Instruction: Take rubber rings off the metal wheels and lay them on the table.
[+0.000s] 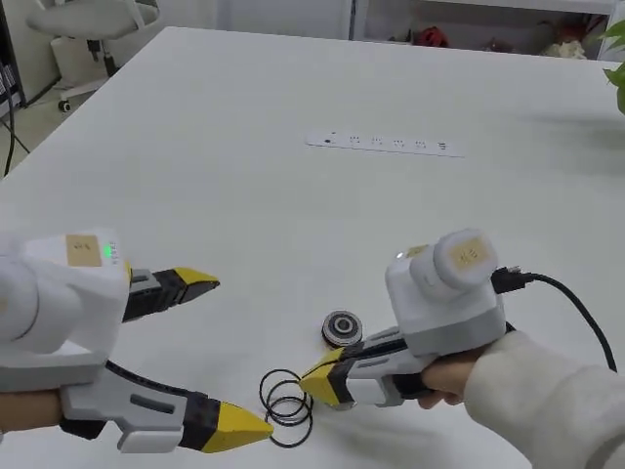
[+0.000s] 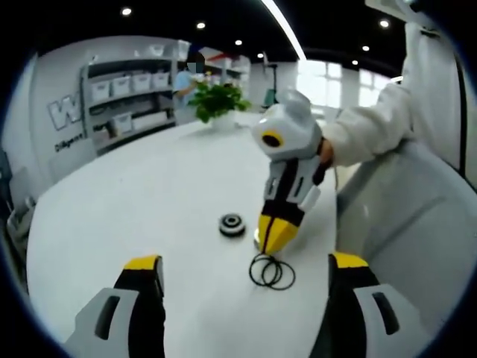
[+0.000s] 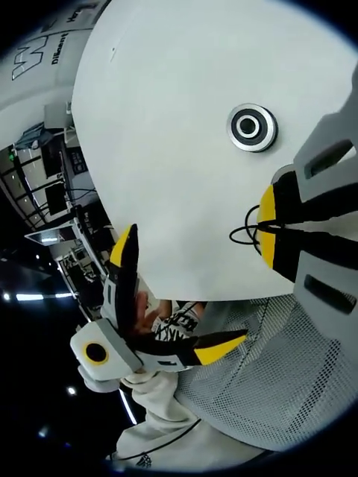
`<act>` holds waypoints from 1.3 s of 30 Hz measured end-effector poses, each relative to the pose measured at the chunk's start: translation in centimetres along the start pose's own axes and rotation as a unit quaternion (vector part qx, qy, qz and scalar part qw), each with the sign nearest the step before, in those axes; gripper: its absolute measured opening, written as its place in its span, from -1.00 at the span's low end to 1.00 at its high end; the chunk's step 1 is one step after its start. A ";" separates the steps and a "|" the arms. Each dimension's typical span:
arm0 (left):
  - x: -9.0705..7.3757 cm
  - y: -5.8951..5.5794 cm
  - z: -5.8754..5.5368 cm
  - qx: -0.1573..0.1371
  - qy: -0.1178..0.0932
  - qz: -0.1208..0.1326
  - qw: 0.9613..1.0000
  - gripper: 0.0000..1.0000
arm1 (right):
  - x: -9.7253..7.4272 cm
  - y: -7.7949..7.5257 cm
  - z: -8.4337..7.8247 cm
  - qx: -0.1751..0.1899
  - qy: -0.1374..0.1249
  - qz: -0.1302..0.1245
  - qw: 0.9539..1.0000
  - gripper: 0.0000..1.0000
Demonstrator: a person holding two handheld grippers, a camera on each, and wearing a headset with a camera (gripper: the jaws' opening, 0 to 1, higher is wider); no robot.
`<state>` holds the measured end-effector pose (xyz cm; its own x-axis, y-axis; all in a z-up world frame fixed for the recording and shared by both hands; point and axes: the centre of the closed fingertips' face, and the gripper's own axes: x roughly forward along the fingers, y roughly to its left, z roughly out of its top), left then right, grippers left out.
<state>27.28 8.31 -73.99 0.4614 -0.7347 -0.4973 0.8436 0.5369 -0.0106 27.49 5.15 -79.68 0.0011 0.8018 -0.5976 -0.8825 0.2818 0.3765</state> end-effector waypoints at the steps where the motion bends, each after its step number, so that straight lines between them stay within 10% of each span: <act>1: 0.0 0.0 0.0 0.000 0.001 0.000 1.000 0.85 | 0.0 -0.1 0.0 0.000 0.000 -0.002 1.000 -1.00; 39: 0.0 -0.1 -0.7 0.006 0.017 -0.002 1.000 0.80 | -0.8 -1.6 1.1 -0.046 -0.018 -0.048 0.998 -0.74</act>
<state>26.99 8.57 -74.61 0.4495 -0.7220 -0.5260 0.8482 0.5296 -0.0021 29.43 4.64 -79.06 0.1028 0.7928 -0.6008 -0.9166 0.3101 0.2523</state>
